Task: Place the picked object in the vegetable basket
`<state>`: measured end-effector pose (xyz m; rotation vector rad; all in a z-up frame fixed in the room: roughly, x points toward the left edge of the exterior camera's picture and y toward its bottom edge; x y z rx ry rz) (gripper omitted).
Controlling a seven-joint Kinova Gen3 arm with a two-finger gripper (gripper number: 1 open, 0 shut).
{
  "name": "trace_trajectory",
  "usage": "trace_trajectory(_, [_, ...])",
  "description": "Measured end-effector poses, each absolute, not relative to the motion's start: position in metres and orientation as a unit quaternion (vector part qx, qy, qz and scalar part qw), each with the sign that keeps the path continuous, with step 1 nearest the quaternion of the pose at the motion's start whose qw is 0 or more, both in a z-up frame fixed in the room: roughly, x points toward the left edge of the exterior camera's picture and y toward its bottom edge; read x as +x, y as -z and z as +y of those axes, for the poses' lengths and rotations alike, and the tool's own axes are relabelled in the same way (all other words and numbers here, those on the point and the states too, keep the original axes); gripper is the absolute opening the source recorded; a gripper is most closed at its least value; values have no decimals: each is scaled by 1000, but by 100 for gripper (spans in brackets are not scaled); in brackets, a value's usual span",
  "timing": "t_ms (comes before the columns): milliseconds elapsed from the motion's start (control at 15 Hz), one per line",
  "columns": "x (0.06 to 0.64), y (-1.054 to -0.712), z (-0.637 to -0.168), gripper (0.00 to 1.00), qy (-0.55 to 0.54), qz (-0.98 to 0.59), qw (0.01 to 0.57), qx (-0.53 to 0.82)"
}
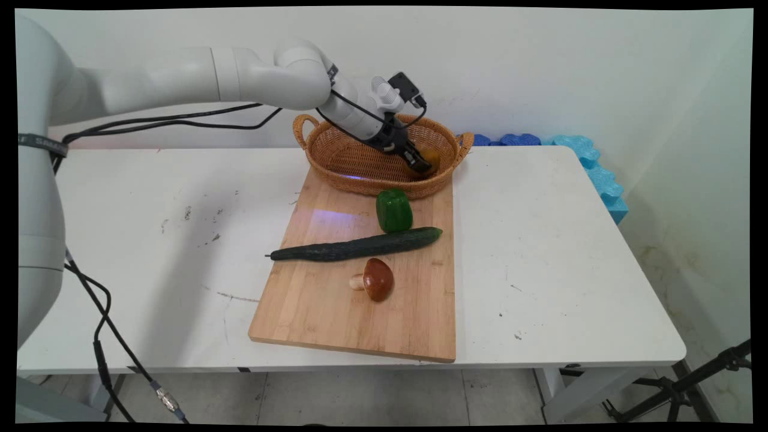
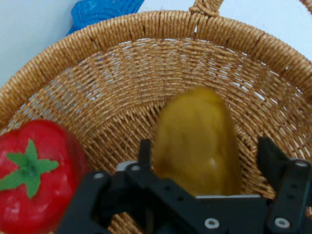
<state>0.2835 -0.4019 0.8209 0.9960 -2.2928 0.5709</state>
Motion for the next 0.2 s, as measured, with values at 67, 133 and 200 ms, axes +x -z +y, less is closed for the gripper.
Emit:
trace_trajectory(67, [283, -820, -403, 100, -214, -858, 285, 371])
trace_trajectory(133, [282, -818, -405, 100, -214, -858, 285, 369])
trace_trajectory(200, [281, -816, -407, 100, -214, -859, 285, 367])
